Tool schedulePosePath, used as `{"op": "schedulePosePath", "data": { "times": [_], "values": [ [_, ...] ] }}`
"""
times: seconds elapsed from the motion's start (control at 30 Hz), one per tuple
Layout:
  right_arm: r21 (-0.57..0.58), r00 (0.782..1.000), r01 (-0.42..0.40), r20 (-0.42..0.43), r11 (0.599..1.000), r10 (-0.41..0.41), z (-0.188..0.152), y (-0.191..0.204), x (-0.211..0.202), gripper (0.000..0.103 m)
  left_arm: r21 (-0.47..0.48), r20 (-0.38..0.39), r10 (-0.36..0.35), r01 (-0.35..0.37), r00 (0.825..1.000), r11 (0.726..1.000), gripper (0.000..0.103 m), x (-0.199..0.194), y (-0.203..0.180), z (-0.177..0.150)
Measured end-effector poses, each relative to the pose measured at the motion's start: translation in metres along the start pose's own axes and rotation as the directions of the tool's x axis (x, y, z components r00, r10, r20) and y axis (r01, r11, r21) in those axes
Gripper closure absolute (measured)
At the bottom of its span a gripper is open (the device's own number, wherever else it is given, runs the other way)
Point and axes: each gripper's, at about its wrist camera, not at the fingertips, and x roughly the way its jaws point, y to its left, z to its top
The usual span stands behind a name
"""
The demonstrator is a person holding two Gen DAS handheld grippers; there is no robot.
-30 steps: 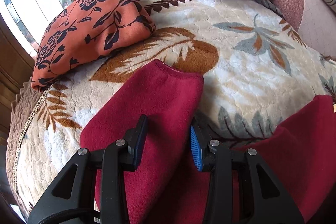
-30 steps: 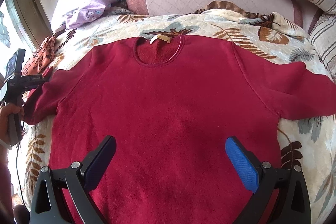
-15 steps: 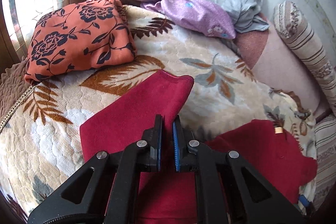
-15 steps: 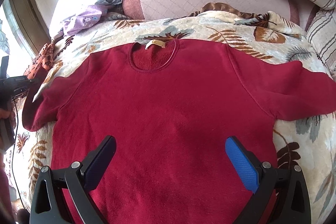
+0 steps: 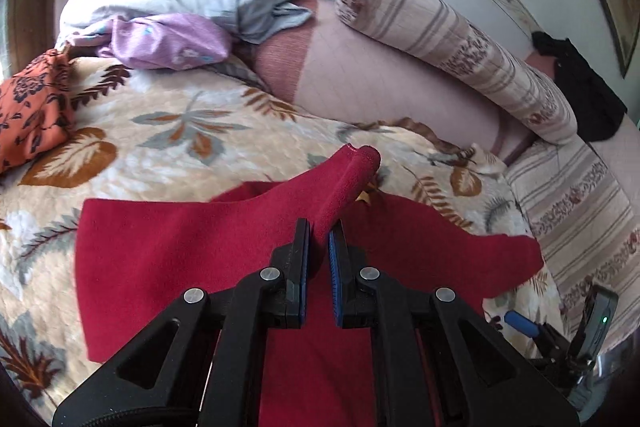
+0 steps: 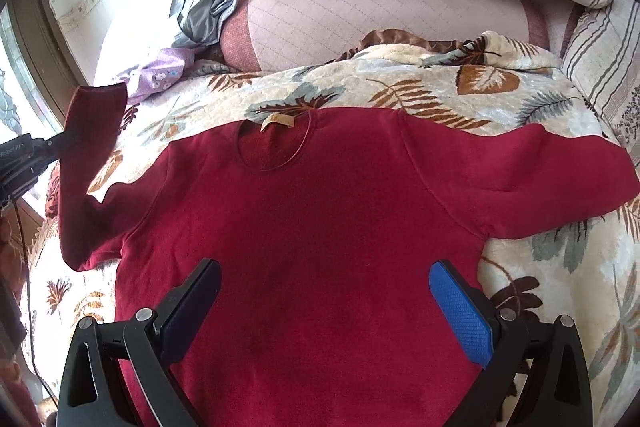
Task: Fold small clothes
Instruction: 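Fold the held sleeve across the sweater body with the left gripper, then release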
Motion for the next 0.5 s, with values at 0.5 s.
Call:
{"op": "schedulePosePath", "data": {
  "times": [0.5],
  "values": [
    [0.092, 0.995, -0.089, -0.031, 0.992, 0.092, 0.023, -0.056, 0.011, 0.000, 0.120, -0.206, 0.045, -0.021, 0.978, 0.993, 0.083, 0.097, -0.067, -0.082]
  ]
}}
